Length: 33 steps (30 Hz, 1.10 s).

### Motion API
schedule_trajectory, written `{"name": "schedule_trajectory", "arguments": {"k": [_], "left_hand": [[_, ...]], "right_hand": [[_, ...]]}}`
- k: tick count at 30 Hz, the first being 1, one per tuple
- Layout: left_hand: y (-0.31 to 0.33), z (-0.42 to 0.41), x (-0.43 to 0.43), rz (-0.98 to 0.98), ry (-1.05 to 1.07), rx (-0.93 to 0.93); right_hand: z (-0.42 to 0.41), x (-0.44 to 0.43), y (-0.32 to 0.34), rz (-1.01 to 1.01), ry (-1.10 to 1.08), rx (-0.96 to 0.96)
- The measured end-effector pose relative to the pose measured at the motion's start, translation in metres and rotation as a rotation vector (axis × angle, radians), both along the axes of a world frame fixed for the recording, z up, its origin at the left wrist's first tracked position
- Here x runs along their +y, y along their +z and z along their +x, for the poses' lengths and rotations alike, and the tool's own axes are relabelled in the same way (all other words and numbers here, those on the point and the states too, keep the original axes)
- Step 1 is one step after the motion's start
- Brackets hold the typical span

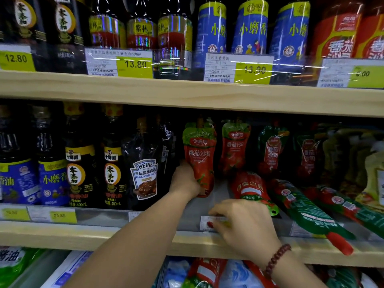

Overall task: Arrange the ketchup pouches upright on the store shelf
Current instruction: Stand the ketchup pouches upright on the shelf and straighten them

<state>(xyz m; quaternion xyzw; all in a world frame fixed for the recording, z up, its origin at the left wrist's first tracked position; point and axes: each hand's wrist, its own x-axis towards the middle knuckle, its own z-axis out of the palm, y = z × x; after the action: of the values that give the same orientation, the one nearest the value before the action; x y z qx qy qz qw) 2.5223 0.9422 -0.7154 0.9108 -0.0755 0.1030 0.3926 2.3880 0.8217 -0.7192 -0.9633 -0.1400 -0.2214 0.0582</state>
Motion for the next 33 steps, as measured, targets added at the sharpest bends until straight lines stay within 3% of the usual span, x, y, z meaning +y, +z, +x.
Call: {"name": "schedule_trajectory", "arguments": {"k": [33], "left_hand": [[0.013,-0.028,0.011,0.117,0.044,-0.039]], "right_hand": [[0.0,0.0,0.004,0.002,0.018,-0.016]]}}
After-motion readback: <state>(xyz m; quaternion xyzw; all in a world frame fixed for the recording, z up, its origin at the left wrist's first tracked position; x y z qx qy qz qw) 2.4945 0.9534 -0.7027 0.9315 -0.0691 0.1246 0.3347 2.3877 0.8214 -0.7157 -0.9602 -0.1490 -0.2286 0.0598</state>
